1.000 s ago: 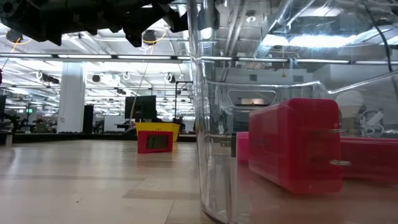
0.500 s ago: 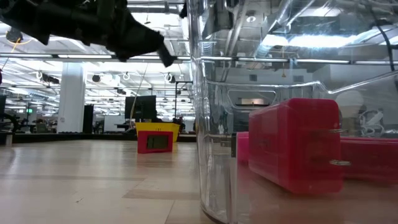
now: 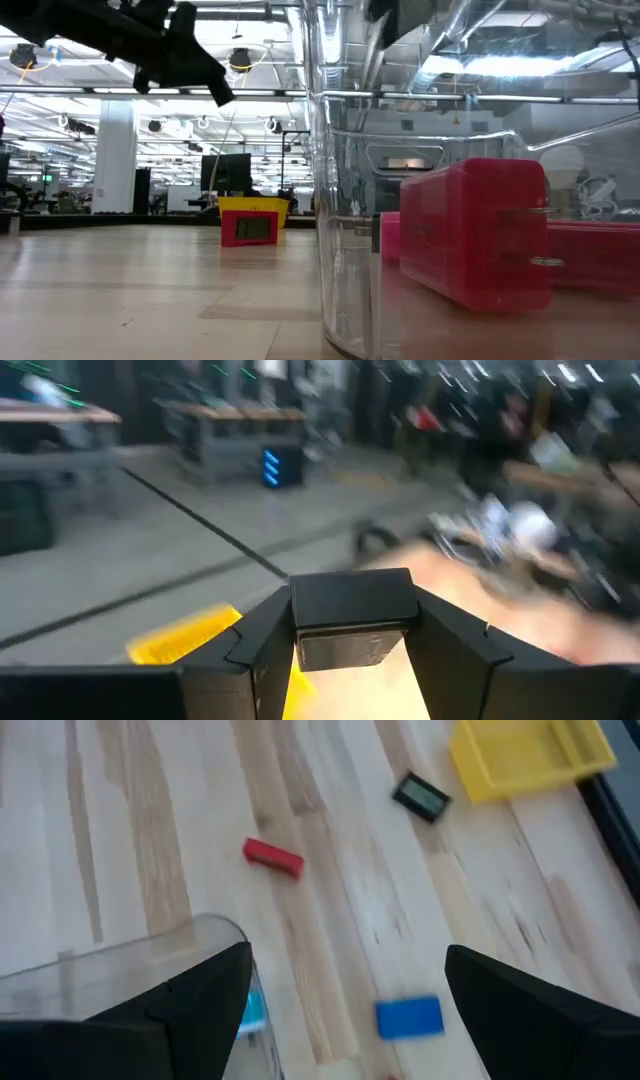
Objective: Pick & Place Office items
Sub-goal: Put the right black digital clock into the yellow bin
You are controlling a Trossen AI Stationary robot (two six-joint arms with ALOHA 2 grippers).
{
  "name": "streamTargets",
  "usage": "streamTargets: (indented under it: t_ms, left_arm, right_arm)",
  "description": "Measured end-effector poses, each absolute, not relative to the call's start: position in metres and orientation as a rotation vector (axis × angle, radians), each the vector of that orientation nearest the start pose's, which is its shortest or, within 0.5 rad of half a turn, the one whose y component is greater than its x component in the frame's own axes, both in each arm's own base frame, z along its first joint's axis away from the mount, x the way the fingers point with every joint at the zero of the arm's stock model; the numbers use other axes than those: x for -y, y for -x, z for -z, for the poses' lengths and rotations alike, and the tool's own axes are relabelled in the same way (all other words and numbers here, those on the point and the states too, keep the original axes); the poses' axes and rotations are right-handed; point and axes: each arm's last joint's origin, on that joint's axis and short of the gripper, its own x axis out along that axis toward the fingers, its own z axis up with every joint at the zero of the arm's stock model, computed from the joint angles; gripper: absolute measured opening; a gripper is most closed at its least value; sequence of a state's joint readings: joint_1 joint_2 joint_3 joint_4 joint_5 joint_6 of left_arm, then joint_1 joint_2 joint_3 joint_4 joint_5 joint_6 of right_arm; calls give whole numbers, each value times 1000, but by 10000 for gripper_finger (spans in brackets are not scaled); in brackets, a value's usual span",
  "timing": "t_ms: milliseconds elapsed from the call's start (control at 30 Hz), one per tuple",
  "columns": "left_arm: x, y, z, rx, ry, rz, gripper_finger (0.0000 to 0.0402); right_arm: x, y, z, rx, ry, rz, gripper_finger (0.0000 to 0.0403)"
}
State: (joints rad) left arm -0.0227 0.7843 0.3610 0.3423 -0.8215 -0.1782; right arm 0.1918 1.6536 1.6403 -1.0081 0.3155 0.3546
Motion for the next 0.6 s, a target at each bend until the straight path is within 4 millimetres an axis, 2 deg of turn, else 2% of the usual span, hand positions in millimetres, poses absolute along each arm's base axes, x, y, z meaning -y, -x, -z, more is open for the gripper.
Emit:
streamTargets:
  t_ms: [100,167,367,467,600]
  left_arm:
    - [-37,-165,-248,7,134,-884,163]
    - [-51,-166,-257,-15,148,-880,163]
    - [-99,-184,-272,-193,214,-866,163]
    - [-122,-200,-268,-288,245,-864,163]
    - [-146,-220,-241,-420,278,-875,163]
  right_arm:
    - [-55,-319,-351,-962,-96,309,325]
    - [-56,-310,-358,-951,-109,317,325]
    - [-63,-293,-370,-926,-103,321,325]
    - [-65,-290,-372,-920,-94,322,325]
    - [-73,-287,-370,-928,-48,335,325]
